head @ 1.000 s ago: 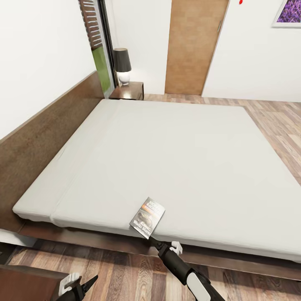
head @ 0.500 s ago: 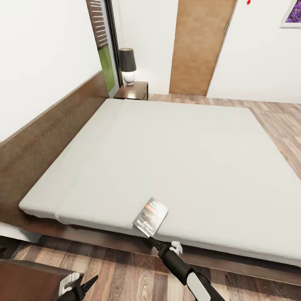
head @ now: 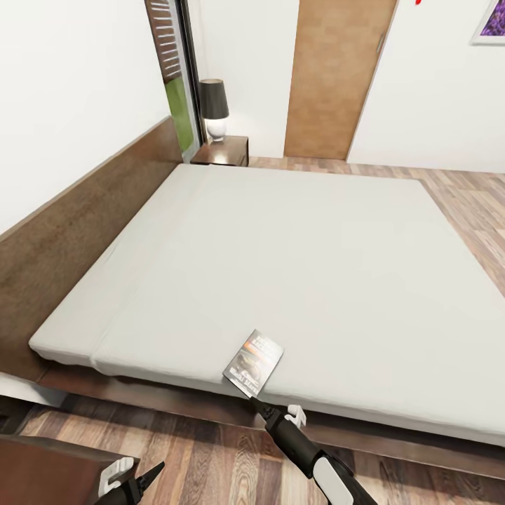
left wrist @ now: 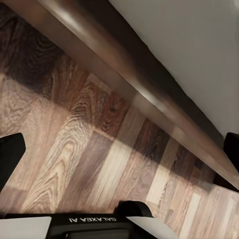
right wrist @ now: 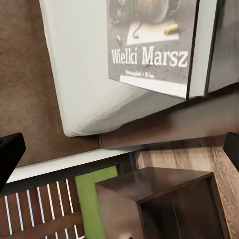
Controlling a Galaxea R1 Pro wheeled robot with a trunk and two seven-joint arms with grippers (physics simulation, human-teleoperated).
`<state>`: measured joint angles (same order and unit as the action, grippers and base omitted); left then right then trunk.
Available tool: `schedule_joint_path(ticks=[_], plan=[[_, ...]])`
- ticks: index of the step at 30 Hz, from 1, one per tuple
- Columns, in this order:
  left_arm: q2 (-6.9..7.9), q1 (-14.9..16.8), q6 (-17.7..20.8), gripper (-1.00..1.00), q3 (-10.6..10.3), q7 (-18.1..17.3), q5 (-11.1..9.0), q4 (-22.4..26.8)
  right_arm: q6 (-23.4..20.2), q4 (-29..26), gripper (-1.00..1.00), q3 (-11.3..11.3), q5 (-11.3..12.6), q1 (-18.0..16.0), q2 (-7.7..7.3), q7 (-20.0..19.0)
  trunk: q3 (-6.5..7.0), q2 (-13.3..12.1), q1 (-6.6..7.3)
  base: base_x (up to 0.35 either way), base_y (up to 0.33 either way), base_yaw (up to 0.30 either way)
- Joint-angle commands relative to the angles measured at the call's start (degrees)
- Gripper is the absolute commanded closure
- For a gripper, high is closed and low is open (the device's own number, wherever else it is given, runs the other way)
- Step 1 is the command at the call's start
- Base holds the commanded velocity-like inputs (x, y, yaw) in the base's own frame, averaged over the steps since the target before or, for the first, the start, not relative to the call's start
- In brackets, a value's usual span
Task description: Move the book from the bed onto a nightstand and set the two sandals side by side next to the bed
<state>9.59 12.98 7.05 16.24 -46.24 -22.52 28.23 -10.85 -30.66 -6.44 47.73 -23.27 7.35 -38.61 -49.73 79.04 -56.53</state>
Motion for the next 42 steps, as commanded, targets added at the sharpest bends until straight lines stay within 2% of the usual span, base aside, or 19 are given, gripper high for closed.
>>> schedule_joint_path(ticks=[1,28,42], plan=[[-0.01,0.0,0.6,-1.00,0.1,-0.3,-0.4,0.0,-0.5,0.0,-1.00,-0.1,0.6,0.0,-0.02,-0.1,-0.22,0.4,-0.22,0.000,0.000,0.000],[-0.01,0.0,0.6,-1.00,0.1,-0.3,-0.4,0.0,-0.5,0.0,-1.00,-0.1,0.6,0.0,-0.04,-0.1,-5.07,11.3,-6.15,0.000,0.000,0.000],[-0.01,0.0,0.6,-1.00,0.1,-0.3,-0.4,0.0,-0.5,0.0,-1.00,-0.1,0.6,0.0,-0.04,-0.1,-5.07,11.3,-6.15,0.000,0.000,0.000]])
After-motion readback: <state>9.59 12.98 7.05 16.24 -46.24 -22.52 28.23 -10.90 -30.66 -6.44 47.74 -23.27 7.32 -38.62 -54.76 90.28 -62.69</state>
